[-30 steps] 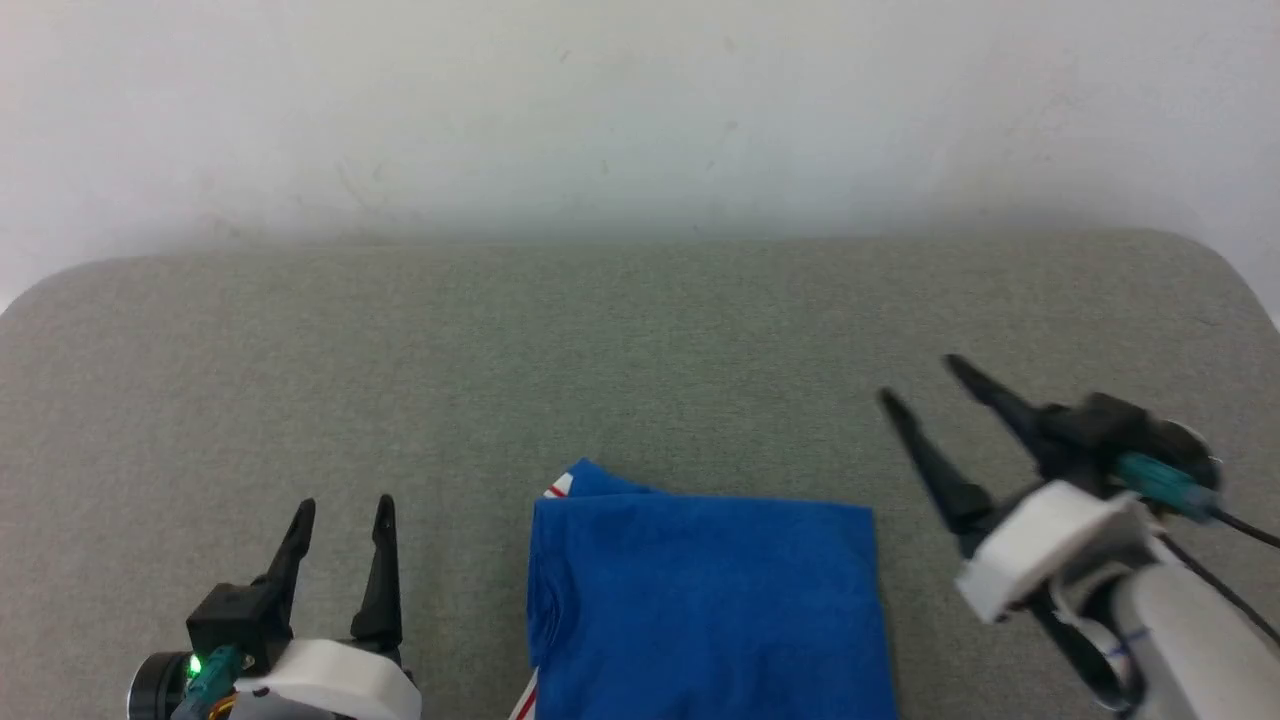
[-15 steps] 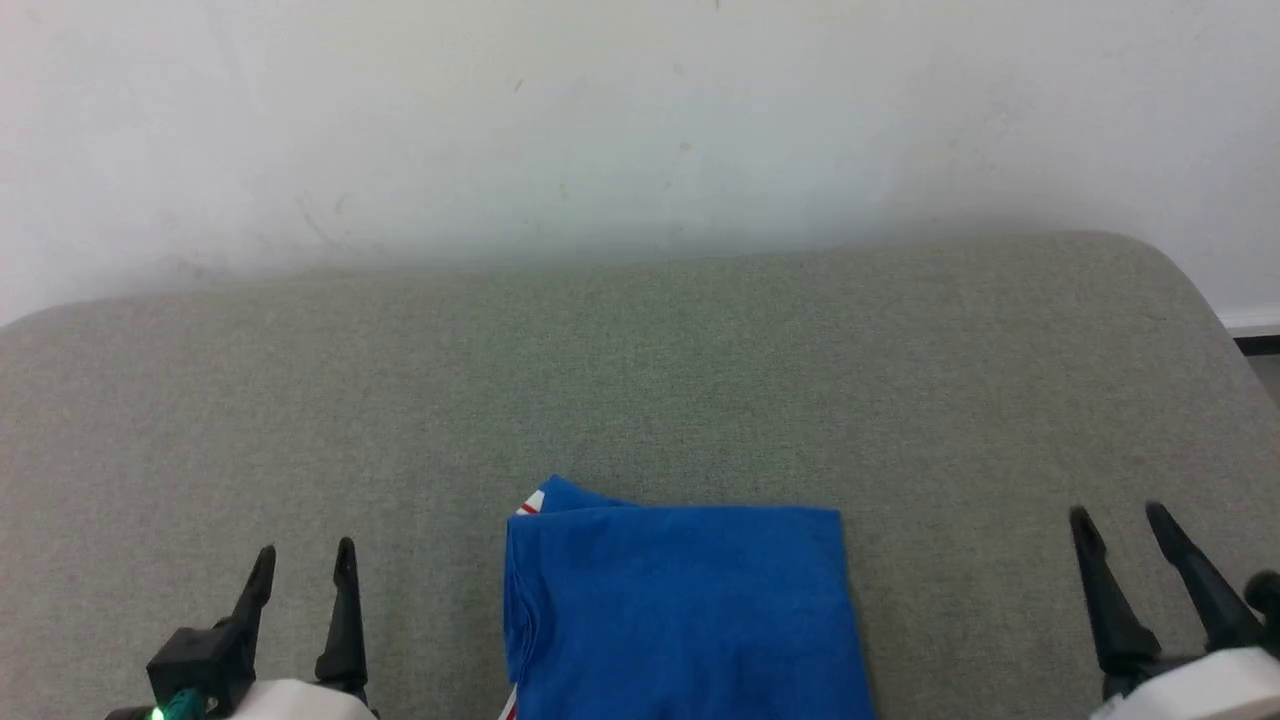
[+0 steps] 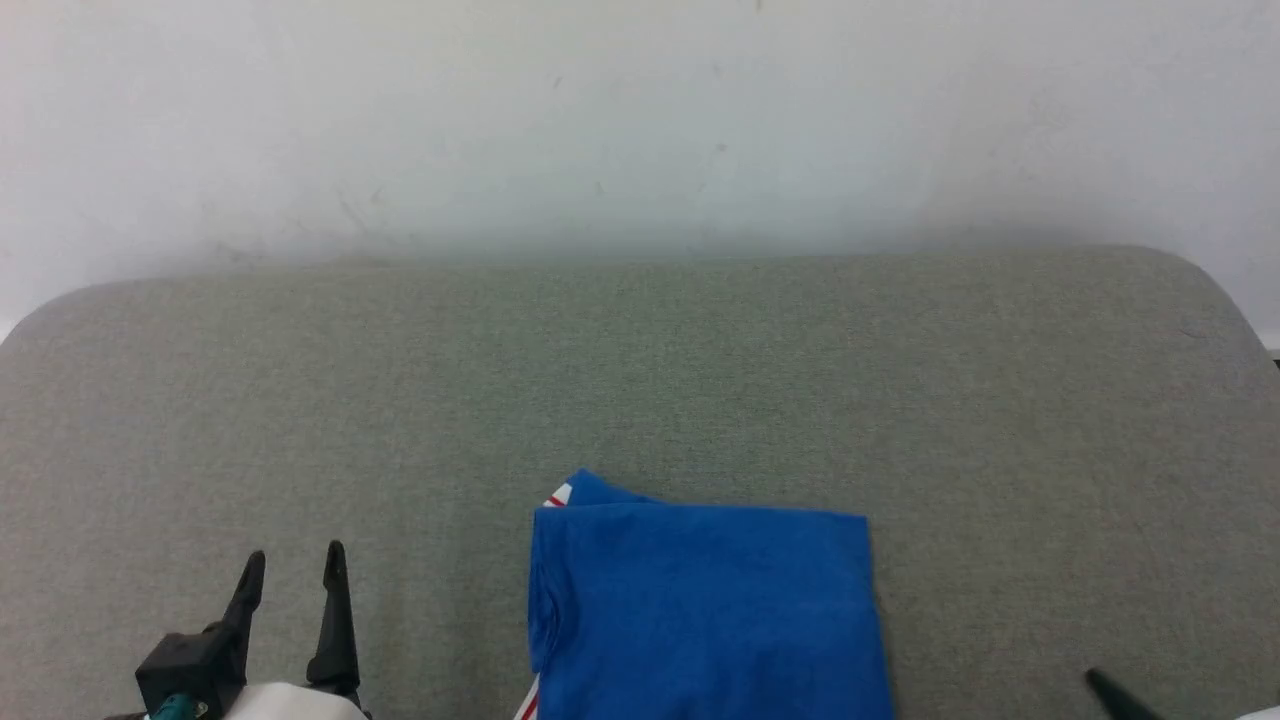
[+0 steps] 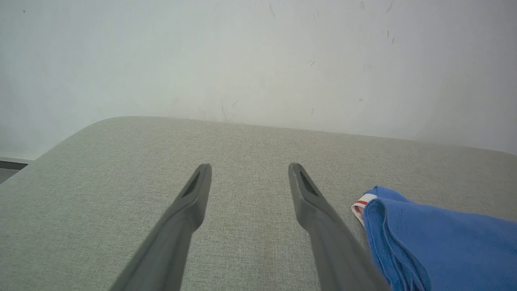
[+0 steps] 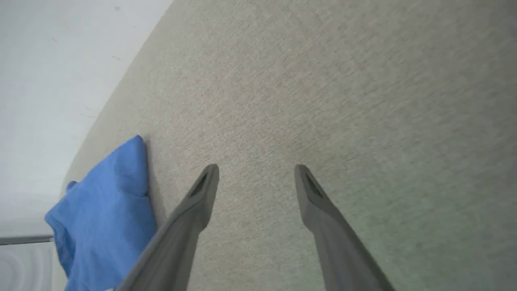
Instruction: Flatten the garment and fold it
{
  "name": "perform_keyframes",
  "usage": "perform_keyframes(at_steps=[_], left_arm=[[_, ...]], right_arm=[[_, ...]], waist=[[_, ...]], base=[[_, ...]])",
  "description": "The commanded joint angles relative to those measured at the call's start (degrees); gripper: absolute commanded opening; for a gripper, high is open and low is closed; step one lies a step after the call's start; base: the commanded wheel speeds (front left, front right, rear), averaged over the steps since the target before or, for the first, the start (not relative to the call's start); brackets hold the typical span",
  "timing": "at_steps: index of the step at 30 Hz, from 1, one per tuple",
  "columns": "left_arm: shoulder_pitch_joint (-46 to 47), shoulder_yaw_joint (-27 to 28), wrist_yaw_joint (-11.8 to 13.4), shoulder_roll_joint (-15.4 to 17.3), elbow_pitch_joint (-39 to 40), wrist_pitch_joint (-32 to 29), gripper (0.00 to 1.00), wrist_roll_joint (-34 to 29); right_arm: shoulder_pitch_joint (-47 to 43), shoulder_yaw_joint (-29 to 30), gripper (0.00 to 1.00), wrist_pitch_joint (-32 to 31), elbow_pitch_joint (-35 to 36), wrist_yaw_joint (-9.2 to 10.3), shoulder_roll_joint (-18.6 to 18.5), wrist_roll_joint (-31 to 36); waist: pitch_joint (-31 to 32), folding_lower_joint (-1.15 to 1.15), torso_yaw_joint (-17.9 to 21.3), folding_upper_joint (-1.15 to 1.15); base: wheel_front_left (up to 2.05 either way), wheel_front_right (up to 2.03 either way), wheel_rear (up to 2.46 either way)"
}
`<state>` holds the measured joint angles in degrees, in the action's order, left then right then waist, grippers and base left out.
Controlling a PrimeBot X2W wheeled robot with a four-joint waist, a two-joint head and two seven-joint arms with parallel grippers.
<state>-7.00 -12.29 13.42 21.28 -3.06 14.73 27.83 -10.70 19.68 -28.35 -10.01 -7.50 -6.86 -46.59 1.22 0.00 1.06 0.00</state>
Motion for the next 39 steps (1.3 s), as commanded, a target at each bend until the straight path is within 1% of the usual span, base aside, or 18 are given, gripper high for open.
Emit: perform_keyframes(at_steps=[1,3,5,8,12,17,18,19,20,24,27,30,33,35,39], left_arm=[[-0.1,0.1,0.0,-0.1,0.1,0.2,1.00,0.1],[0.2,-0.2,-0.4,-0.2,0.0,0.2,1.00,0.2],[0.5,-0.4,-0.5,-0.4,-0.1,0.2,1.00,0.1],[0.9,-0.5,-0.7,-0.7,-0.2,0.2,1.00,0.1],[1.8,-0.7,-1.0,-1.0,-0.5,0.3,1.00,0.0],[2.6,-0.9,-1.4,-1.4,-1.0,0.3,1.00,-0.1],[2.8,-0.9,-1.5,-1.4,-1.1,0.3,1.00,-0.2],[3.0,-0.9,-1.6,-1.5,-1.2,0.3,1.00,-0.2],[3.1,-1.0,-1.6,-1.6,-1.3,0.3,1.00,-0.2],[3.2,-0.7,-1.8,-1.9,-1.5,0.3,1.00,-0.4],[3.0,-0.5,-1.8,-2.3,-1.4,0.3,1.00,-0.7],[2.8,-0.2,-1.9,-2.3,-0.9,0.3,1.00,-1.1],[2.3,0.0,-1.7,-2.1,-0.6,0.3,1.00,-1.8],[2.0,0.2,-1.6,-2.2,-0.4,0.3,1.00,-2.1],[2.5,0.4,-1.7,-2.6,0.2,0.3,1.00,-2.7]], right_arm=[[1.2,-0.4,1.00,-2.7,-1.2,0.01,0.9,-3.0],[1.9,-1.4,1.00,-8.7,-3.7,0.01,2.0,-7.5],[3.2,-2.8,1.00,-13.0,-5.3,0.01,3.0,-11.8],[5.8,-6.2,1.00,-16.1,-7.1,0.01,3.7,-16.4],[10.1,-11.2,1.00,-15.3,-10.0,0.01,3.9,-20.7],[14.9,-16.9,1.00,-11.1,-15.3,0.01,4.0,-21.9],[15.6,-17.8,0.44,-10.6,-16.3,0.01,4.0,-21.3],[16.2,-18.7,0.13,-10.1,-17.1,0.01,4.0,-20.7],[16.6,-19.4,0.00,-9.9,-17.7,0.01,4.0,-20.5],[17.6,-23.0,0.00,-7.1,-16.1,0.01,1.9,-17.7],[17.8,-27.6,0.00,-4.6,-12.1,0.01,-1.8,-13.1],[17.9,-32.3,0.00,-2.3,-7.5,0.01,-6.5,-7.6],[18.5,-35.6,0.00,-0.8,-5.4,0.01,-11.1,-0.9],[19.2,-36.5,0.00,0.0,-4.9,0.01,-13.6,3.6],[20.7,-36.6,0.00,0.3,-4.6,0.01,-16.8,10.3]], waist=[[-0.2,0.00,-1.4,0.00],[-0.5,0.00,-2.4,0.00],[-0.8,0.00,-3.2,0.00],[-1.4,0.00,-4.1,0.00],[-2.1,0.00,-5.1,0.00],[-2.7,0.00,-5.8,0.00],[-2.8,0.00,-6.0,0.00],[-2.9,0.00,-6.2,0.00],[-3.0,0.00,-6.3,0.00],[-3.0,0.00,-6.2,0.00],[-3.0,0.00,-5.2,0.00],[-3.2,0.00,-3.4,0.00],[-3.6,0.00,-0.5,0.00],[-4.1,0.00,1.9,0.00],[-5.7,0.00,7.4,0.00]], base=[[0.00,0.00,0.00],[0.00,0.00,0.00],[0.00,0.00,0.00],[0.00,0.00,0.00],[0.00,0.00,0.00],[0.00,0.00,0.00],[0.00,0.00,0.00],[0.00,0.00,0.00],[0.00,0.00,0.00],[0.00,0.00,0.00],[0.00,0.00,0.00],[0.00,0.00,0.00],[0.00,0.00,0.00],[0.00,0.00,0.00],[0.00,0.00,0.00]])
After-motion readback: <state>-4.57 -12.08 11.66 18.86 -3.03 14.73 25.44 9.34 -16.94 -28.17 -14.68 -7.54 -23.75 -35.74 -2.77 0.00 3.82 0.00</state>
